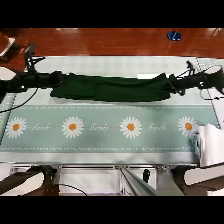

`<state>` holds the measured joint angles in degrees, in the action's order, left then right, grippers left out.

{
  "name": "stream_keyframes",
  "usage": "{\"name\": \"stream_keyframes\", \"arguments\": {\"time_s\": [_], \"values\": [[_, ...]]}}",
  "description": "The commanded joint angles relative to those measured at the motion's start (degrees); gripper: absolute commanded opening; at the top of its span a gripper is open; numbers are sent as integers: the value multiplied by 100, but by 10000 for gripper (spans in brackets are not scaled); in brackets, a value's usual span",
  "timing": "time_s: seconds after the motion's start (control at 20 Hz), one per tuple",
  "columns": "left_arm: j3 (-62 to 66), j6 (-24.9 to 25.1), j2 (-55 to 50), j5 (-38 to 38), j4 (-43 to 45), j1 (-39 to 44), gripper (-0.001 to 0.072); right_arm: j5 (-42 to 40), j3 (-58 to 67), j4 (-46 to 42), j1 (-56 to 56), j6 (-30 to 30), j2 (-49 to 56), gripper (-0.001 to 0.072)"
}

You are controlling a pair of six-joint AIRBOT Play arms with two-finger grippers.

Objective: Fold the shirts.

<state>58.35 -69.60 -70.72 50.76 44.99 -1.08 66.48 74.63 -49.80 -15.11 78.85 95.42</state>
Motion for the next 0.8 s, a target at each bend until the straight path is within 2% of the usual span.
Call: {"name": "stream_keyframes", "arguments": {"time_s": [0.0, 0.15, 0.3, 0.4, 0.5, 0.6, 0.75], "values": [[-22, 13, -90, -365, -160, 643, 20, 520, -350, -1484, -37, 188, -1290, 25], [79, -79, -407, -1040, -175, 1746, 19, 426, -1460, -1646, -37, 146, -3121, 24], [588, -664, -1091, -1582, -177, 2800, 19, 433, -2339, -1115, -37, 219, -4760, 25], [1228, -723, -1773, -1488, -181, 3383, 19, 579, -2671, -629, -37, 299, -5633, 25], [1878, -1025, -2474, -1193, -181, 3864, 19, 732, -2761, -378, -35, 391, -6175, 25], [2505, -1303, -3211, -688, -308, 4334, 20, 802, -2761, -245, -37, 466, -6465, 25], [2990, -1325, -3939, -306, -686, 4870, 19, 986, -2761, 201, -35, 428, -6564, 25]]}}
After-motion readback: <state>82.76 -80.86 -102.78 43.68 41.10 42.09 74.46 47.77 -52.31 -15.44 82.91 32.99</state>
